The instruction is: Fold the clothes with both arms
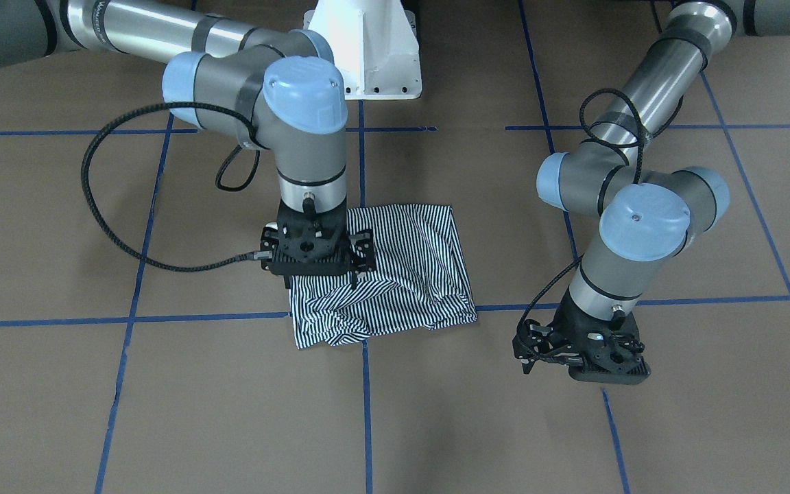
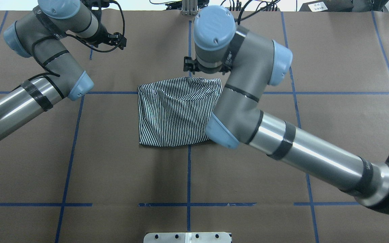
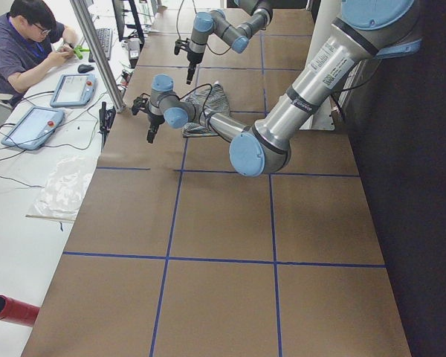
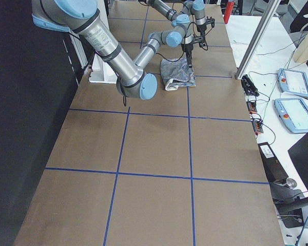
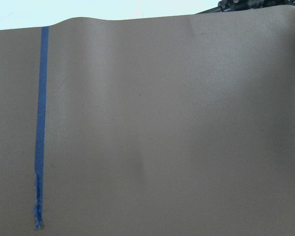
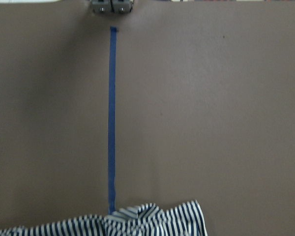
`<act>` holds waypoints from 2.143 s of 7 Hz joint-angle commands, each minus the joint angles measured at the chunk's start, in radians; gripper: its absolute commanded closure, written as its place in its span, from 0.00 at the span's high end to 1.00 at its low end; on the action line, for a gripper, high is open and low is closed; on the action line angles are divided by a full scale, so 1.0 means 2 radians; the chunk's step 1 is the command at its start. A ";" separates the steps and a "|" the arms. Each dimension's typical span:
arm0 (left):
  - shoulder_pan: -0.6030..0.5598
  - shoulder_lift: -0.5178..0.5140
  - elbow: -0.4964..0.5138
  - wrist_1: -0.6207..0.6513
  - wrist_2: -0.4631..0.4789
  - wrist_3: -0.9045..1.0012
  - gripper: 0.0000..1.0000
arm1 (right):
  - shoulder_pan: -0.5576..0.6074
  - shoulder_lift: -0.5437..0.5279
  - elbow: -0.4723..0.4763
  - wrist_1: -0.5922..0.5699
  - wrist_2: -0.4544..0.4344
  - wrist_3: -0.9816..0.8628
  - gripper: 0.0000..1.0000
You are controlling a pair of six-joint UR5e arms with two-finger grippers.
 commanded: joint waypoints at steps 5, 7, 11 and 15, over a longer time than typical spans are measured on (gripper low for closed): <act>-0.001 0.011 -0.006 -0.014 -0.002 -0.004 1.00 | -0.084 -0.088 0.047 0.029 -0.076 0.020 1.00; -0.001 0.018 -0.013 -0.014 -0.002 -0.004 1.00 | -0.084 -0.091 0.009 0.069 -0.080 0.019 1.00; -0.001 0.018 -0.014 -0.014 -0.002 -0.004 1.00 | -0.085 -0.087 -0.008 0.072 -0.080 0.022 1.00; 0.000 0.031 -0.042 -0.011 -0.002 -0.004 1.00 | -0.045 -0.079 0.028 0.053 -0.027 0.009 1.00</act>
